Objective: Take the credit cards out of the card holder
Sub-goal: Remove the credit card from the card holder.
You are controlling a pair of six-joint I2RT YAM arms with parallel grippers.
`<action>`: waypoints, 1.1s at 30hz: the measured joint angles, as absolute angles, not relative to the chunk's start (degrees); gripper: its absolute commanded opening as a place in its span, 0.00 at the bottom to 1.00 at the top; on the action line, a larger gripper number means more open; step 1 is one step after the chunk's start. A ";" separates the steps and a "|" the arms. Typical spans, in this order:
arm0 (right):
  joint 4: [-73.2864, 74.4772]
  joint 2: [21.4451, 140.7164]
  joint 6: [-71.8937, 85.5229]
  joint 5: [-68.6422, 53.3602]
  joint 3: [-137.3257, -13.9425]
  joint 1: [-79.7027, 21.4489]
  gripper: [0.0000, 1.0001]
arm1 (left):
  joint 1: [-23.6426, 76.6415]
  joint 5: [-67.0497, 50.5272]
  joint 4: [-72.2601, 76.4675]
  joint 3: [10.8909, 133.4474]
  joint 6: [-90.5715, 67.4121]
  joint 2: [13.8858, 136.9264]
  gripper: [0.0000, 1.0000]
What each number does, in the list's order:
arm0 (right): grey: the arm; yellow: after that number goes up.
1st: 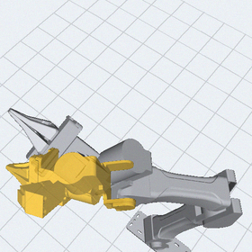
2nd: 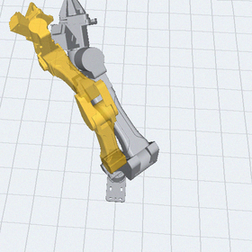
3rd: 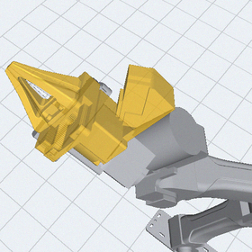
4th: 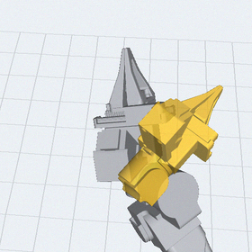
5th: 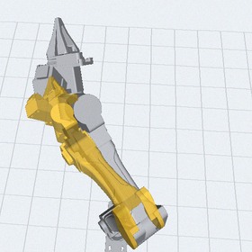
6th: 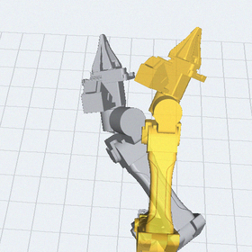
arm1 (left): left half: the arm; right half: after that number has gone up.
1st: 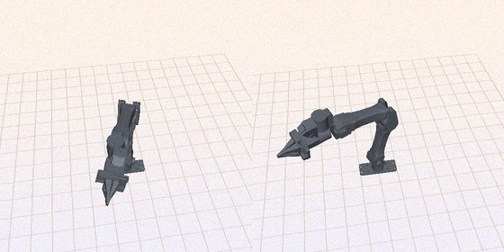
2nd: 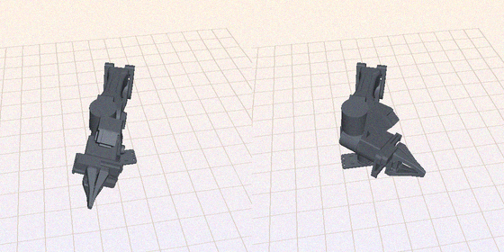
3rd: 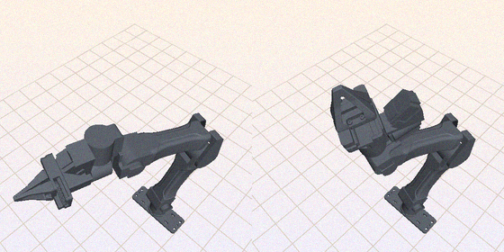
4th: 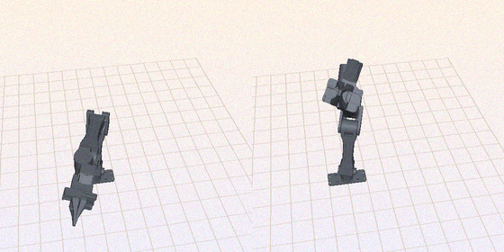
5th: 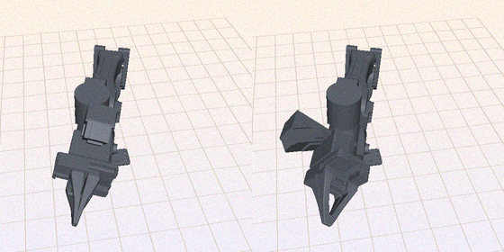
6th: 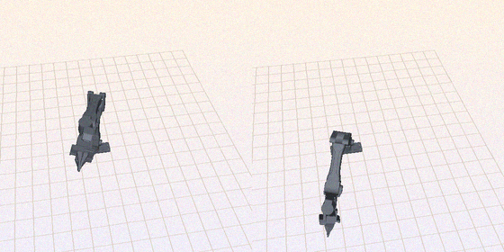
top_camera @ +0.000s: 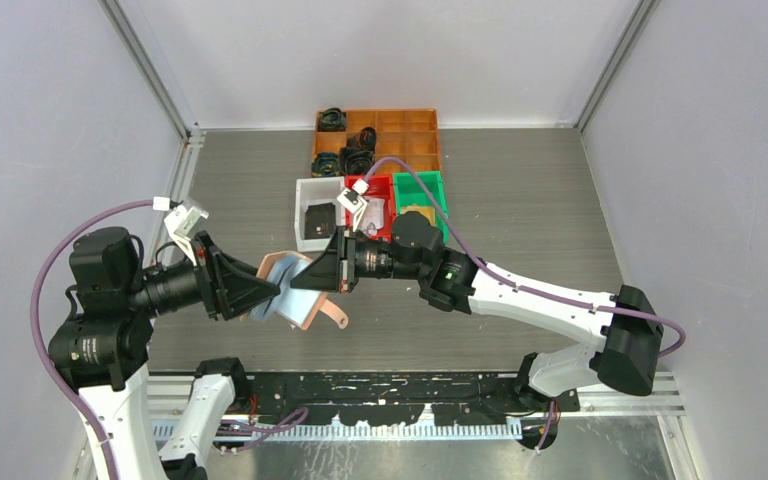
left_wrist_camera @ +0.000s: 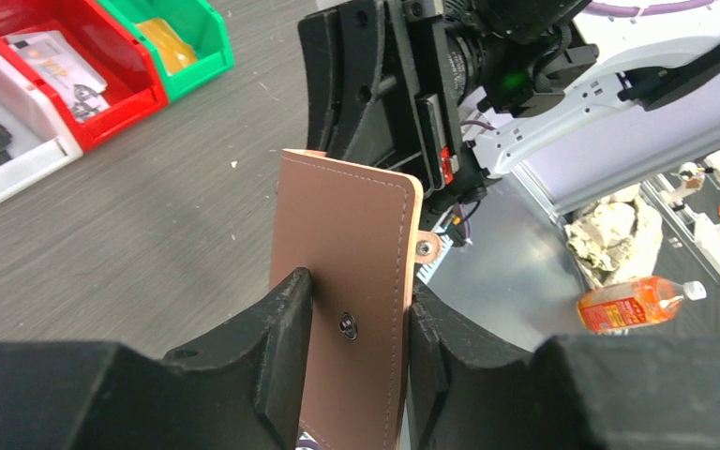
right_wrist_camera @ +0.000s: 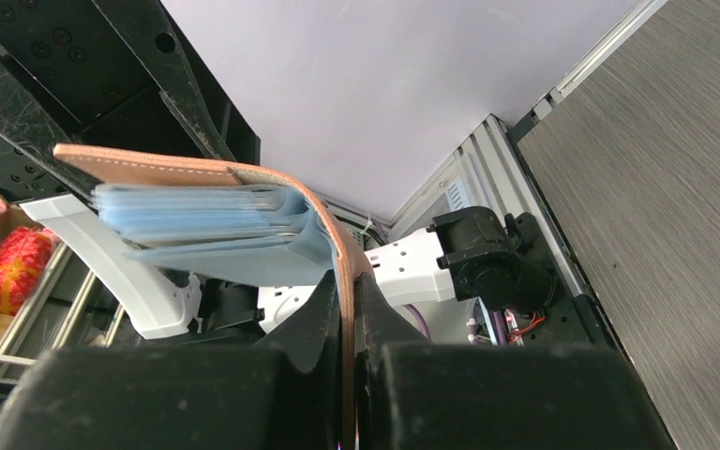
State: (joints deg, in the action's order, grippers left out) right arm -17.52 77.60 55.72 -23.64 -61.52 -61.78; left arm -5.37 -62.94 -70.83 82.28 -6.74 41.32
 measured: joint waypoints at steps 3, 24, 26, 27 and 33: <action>-17.52 77.60 56.49 -23.86 -61.63 -61.78 0.01 | -5.37 -63.66 -71.16 82.26 -6.66 41.32 0.42; -17.93 77.60 57.84 -24.53 -61.93 -61.78 0.01 | -5.37 -51.51 -65.32 81.14 -9.10 36.67 0.43; -19.22 77.60 58.33 -24.88 -61.93 -61.78 0.01 | -5.37 -51.44 -65.34 80.71 -9.56 36.40 0.45; -19.86 77.60 58.52 -25.10 -61.93 -61.78 0.01 | -5.37 -51.68 -65.36 80.49 -9.82 36.40 0.46; -22.90 77.60 59.22 -26.63 -61.93 -61.78 0.01 | -5.37 -53.65 -65.43 79.70 -10.28 36.95 0.37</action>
